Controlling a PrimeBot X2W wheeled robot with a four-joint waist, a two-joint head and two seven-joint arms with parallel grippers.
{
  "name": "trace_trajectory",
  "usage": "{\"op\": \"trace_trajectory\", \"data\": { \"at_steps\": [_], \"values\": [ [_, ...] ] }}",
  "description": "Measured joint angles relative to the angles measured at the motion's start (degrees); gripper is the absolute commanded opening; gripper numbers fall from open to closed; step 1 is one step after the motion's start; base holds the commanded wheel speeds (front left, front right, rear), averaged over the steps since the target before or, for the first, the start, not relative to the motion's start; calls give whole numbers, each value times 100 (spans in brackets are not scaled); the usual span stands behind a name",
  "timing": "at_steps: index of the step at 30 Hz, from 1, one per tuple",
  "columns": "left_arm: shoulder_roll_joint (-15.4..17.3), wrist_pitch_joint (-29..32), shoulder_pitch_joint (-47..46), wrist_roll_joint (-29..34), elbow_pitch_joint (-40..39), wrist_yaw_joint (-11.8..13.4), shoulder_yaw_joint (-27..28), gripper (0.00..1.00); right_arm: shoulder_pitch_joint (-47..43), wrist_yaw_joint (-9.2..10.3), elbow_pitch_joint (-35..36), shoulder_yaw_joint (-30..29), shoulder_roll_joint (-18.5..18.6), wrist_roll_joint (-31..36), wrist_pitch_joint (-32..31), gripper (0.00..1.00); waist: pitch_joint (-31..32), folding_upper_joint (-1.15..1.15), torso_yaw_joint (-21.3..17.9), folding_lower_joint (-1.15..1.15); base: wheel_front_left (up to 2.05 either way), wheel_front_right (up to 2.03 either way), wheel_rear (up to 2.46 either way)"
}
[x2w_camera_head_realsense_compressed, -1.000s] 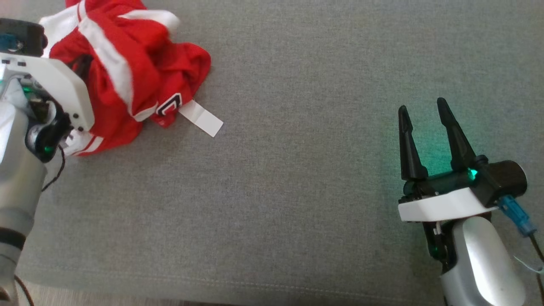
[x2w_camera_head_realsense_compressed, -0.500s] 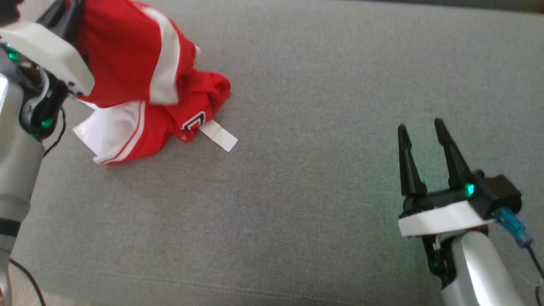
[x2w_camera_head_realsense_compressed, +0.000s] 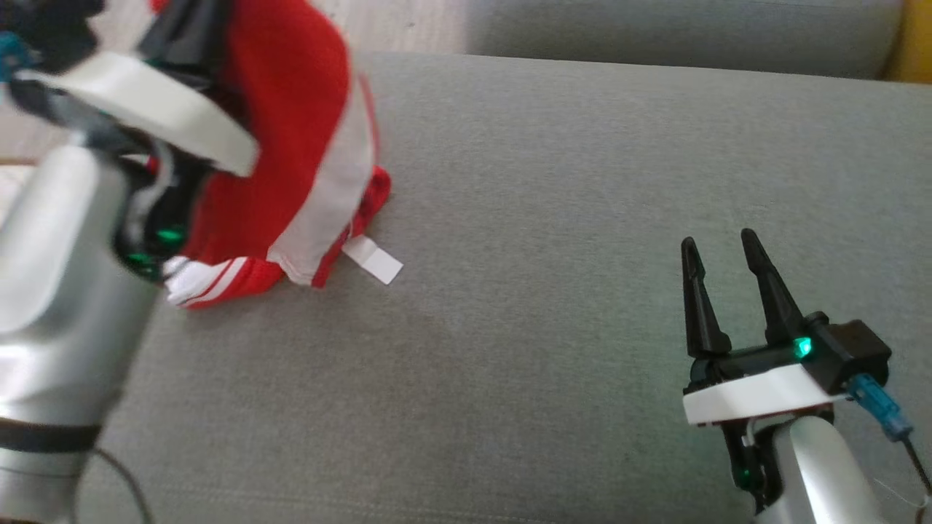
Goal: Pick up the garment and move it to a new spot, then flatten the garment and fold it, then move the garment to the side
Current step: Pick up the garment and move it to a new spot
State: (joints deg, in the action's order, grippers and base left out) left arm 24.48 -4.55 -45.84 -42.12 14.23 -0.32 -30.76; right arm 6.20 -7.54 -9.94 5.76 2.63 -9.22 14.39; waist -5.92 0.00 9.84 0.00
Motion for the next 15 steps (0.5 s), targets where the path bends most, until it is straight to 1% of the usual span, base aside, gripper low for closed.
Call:
{"op": "trace_trajectory", "data": {
  "at_steps": [6,7,9,11,15],
  "values": [
    [-434,152,43,-11,-829,211,-244,0,18,0,26,94,0,-38,0,100,-27,0,-370,0,0,0,0],
    [-434,152,43,-11,-829,211,-244,0,18,0,26,94,0,-38,0,100,-27,0,-370,0,0,0,0],
    [-597,155,79,-69,-957,283,-323,0,31,0,45,100,0,-41,0,100,-55,0,-525,0,0,0,0],
    [-778,199,102,-92,-1028,304,-432,0,52,0,58,107,-1,-92,0,100,-90,0,-694,0,0,0,0],
    [-1145,165,97,-93,-1025,428,-582,0,208,0,105,144,0,-170,0,100,-170,0,-1083,0,0,0,0]
  ]
}}
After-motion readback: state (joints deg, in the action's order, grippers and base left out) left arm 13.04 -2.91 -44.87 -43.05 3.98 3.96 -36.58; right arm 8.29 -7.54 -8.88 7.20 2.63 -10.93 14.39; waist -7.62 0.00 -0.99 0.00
